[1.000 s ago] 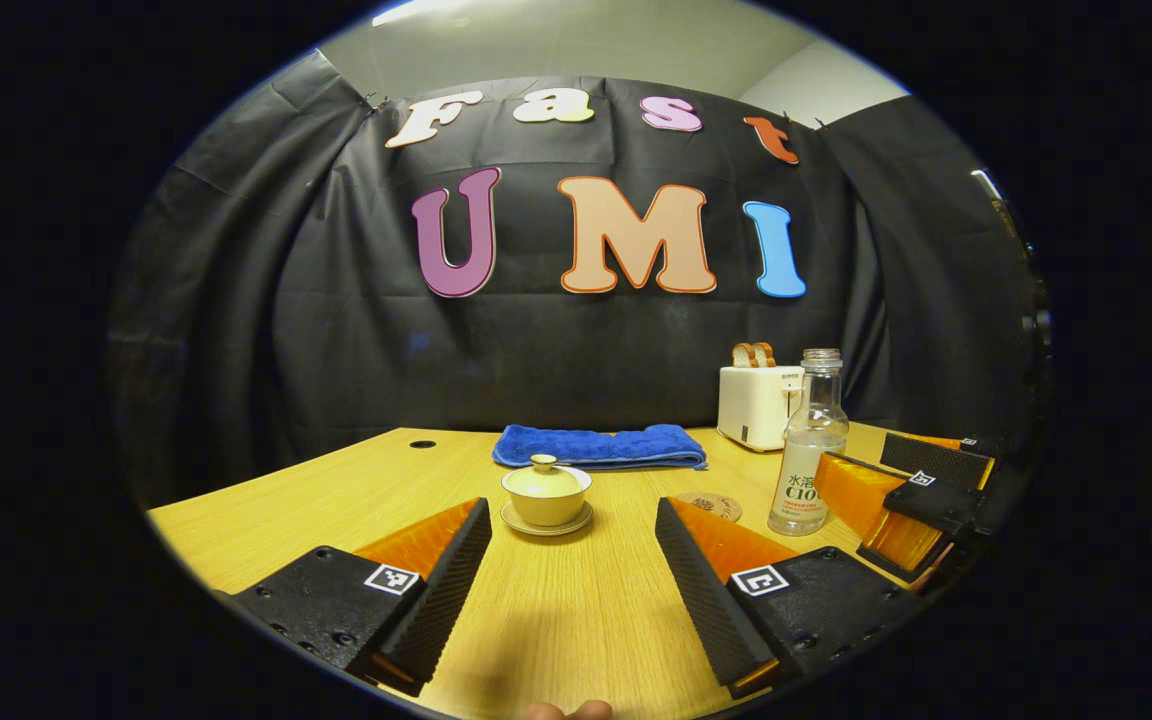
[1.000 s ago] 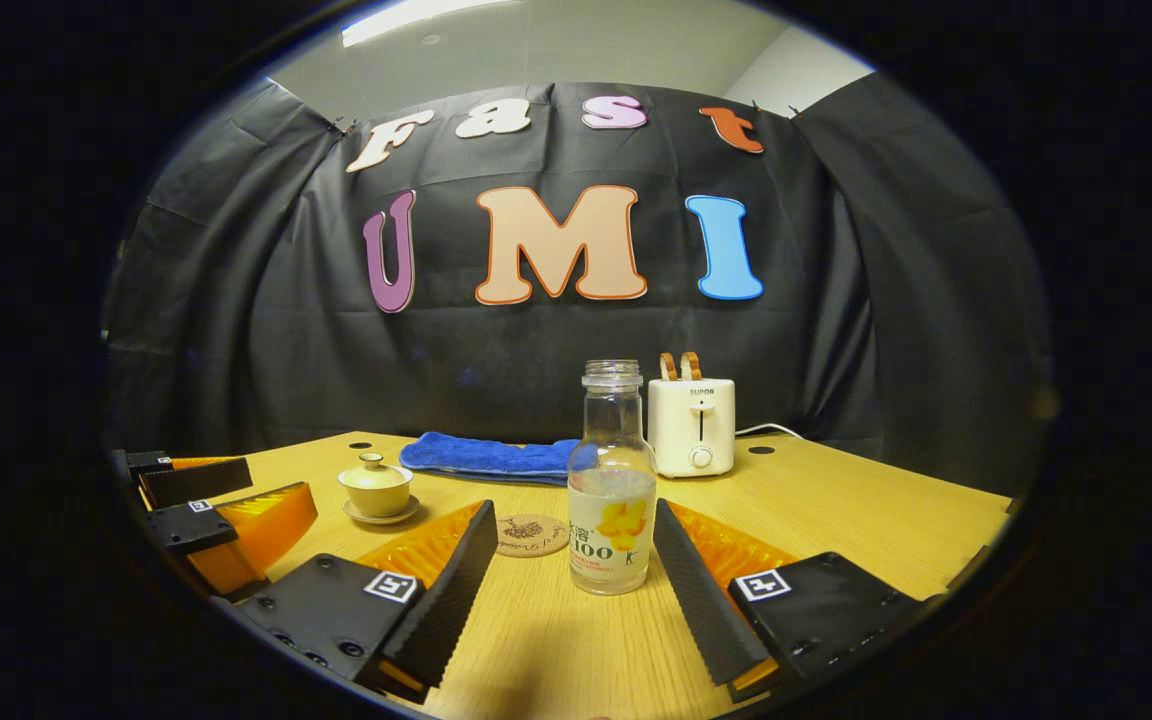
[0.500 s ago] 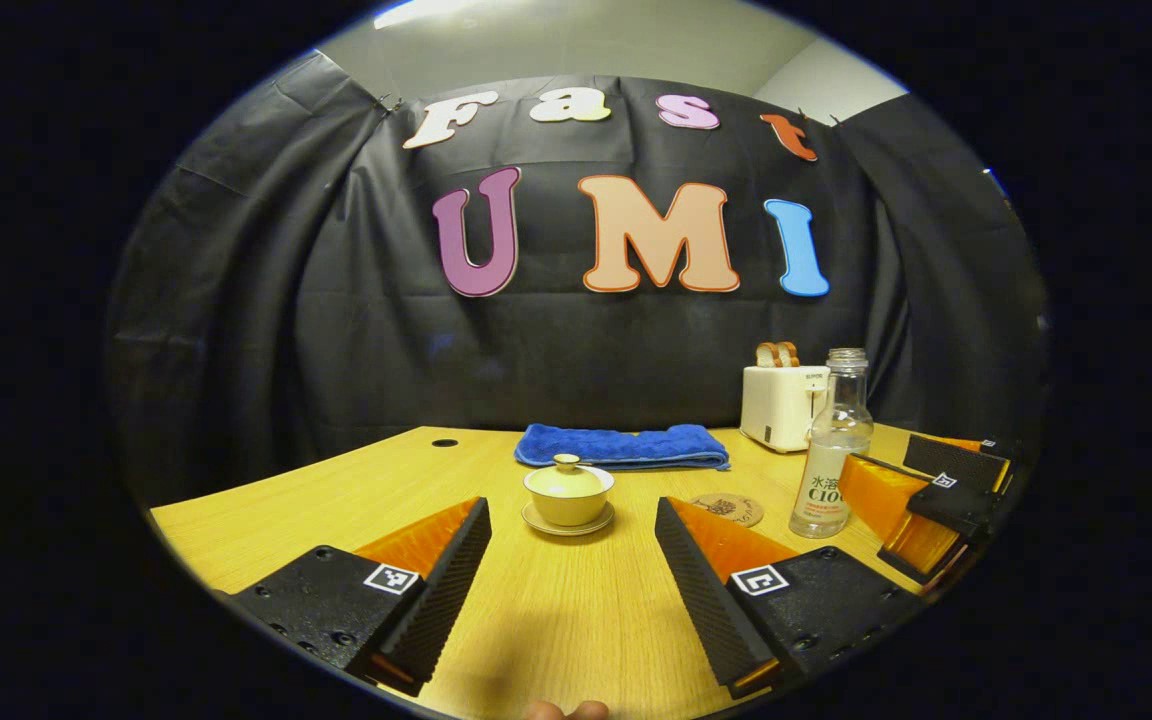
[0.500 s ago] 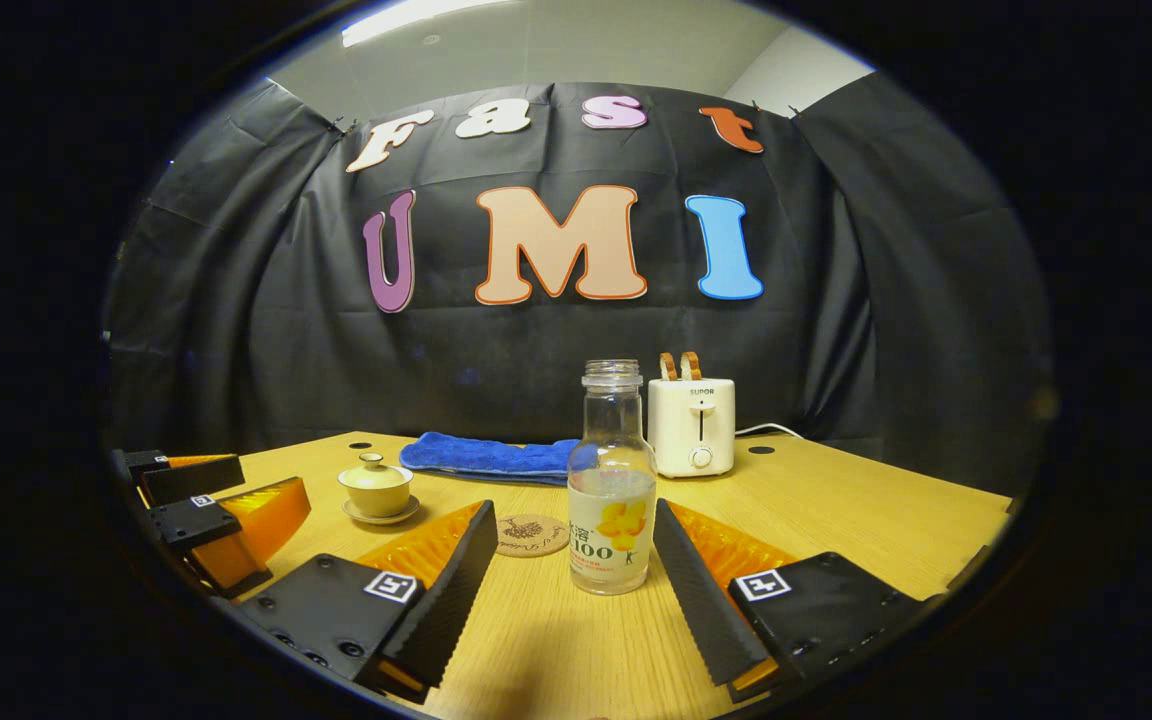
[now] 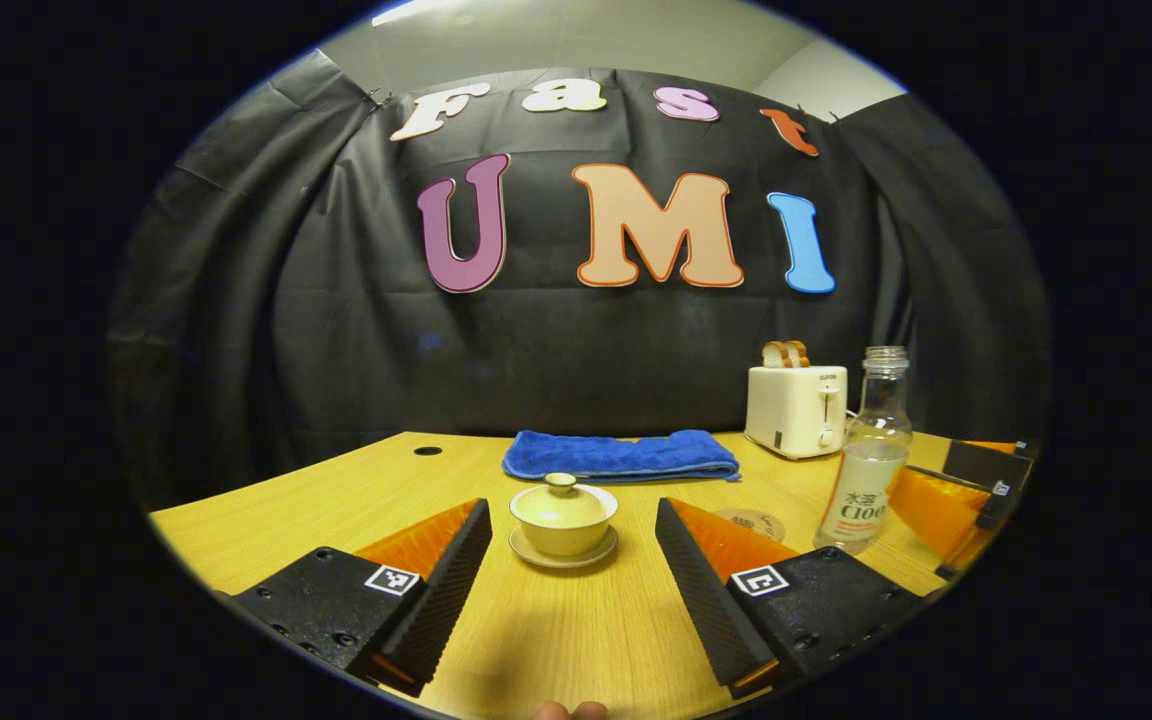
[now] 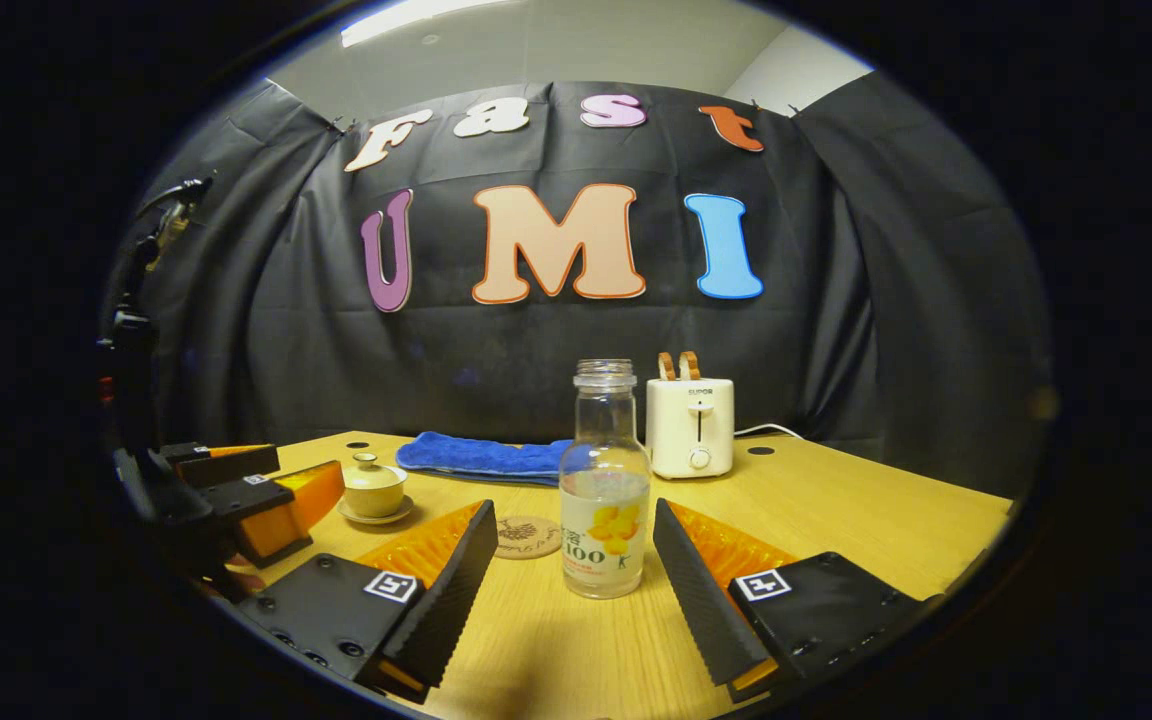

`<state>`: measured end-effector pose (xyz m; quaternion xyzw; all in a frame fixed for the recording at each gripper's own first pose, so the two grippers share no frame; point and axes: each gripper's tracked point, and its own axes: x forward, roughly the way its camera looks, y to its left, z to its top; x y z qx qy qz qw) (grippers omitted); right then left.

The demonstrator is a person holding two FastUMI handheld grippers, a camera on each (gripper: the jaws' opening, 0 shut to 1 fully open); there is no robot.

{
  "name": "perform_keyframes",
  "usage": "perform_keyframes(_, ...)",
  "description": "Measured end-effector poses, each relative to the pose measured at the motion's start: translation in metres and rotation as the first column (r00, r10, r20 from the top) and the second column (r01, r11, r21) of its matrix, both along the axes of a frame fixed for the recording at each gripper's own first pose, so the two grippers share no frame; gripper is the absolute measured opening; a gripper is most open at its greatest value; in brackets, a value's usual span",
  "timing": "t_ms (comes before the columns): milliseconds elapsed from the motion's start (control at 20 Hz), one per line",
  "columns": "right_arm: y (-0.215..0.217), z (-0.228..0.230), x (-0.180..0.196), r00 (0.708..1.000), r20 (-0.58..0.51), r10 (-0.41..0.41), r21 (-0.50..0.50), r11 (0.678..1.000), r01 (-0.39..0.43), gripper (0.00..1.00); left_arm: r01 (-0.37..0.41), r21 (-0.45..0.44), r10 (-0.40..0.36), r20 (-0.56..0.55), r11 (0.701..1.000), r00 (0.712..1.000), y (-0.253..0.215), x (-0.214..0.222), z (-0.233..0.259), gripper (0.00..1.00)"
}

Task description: Open the teacup lid with one hand, grasp the water bottle and pour water into the teacup with the other hand; after pouring, place the water bottle on the coaster and then close the teacup lid.

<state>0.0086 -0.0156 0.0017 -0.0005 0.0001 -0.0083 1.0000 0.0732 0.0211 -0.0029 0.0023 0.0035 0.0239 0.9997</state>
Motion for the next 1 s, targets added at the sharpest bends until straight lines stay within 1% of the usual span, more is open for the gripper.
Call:
perform_keyframes(200, -0.028, 0.0, 0.01, 0.998, 0.001, -0.055, -0.002, 0.998, 0.055, 0.99, -0.002, 0.004, 0.002, 0.0, 1.0, 1.0, 0.006, 0.04, 0.001, 0.96)
perform_keyframes(350, -0.039, 0.001, 0.014, 0.997, 0.003, -0.082, -0.003, 0.997, 0.082, 0.98, -0.011, 0.006, 0.011, -0.007, 1.0, 1.0, 0.01, 0.064, 0.0, 0.96)
perform_keyframes(500, -0.043, 0.001, 0.014, 0.996, 0.003, -0.09, -0.003, 0.996, 0.09, 0.98, -0.023, 0.01, 0.024, -0.038, 1.0, 0.999, 0.013, 0.082, -0.006, 0.96)
perform_keyframes(550, -0.042, 0.001, 0.015, 0.996, 0.004, -0.091, -0.003, 0.996, 0.091, 0.98, -0.028, 0.02, 0.03, -0.075, 0.999, 0.997, 0.014, 0.088, -0.011, 0.96)
perform_keyframes(700, -0.042, 0.002, 0.015, 0.996, 0.003, -0.091, -0.003, 0.996, 0.091, 0.98, -0.025, 0.048, 0.032, -0.145, 0.999, 0.989, 0.011, 0.092, -0.022, 0.96)
perform_keyframes(1000, -0.043, 0.002, 0.016, 0.996, 0.003, -0.091, -0.003, 0.996, 0.091, 0.98, -0.033, 0.083, 0.049, -0.193, 0.996, 0.98, 0.012, 0.095, -0.027, 0.94)
